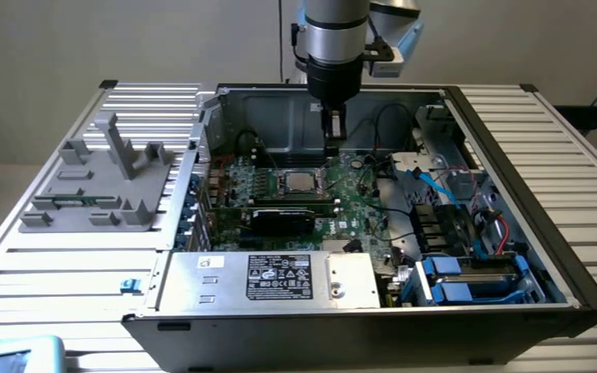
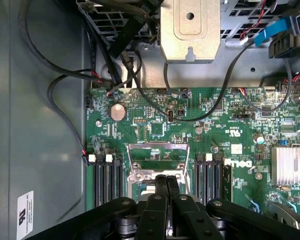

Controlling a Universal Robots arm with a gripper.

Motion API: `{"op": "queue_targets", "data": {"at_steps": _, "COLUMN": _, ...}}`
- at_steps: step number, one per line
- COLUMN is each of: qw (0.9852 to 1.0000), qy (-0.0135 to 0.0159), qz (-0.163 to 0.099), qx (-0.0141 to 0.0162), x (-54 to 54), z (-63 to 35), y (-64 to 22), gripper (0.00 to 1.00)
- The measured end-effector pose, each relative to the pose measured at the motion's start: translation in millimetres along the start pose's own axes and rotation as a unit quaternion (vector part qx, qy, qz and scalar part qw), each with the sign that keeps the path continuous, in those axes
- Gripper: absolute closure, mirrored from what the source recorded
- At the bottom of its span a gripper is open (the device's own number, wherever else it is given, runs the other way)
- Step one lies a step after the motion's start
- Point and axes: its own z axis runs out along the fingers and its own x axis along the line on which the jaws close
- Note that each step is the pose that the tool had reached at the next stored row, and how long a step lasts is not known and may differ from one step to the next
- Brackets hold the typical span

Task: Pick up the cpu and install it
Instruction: 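Close the cpu cover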

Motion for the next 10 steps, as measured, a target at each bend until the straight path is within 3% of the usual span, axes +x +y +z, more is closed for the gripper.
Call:
{"op": "queue_targets", "data": {"at_steps": 6, "qw": 1.0000, "qy": 0.0001, "qz": 0.001, "qx": -0.0010, "x": 0.2, "z": 1.1, "y": 12.1, "gripper": 0.89}}
{"op": "queue_targets", "data": {"at_steps": 10, "qw": 1.0000, "qy": 0.0005, "qz": 0.001, "qx": -0.0095, "x": 0.4, "z": 1.8, "y": 16.8, "gripper": 0.89}}
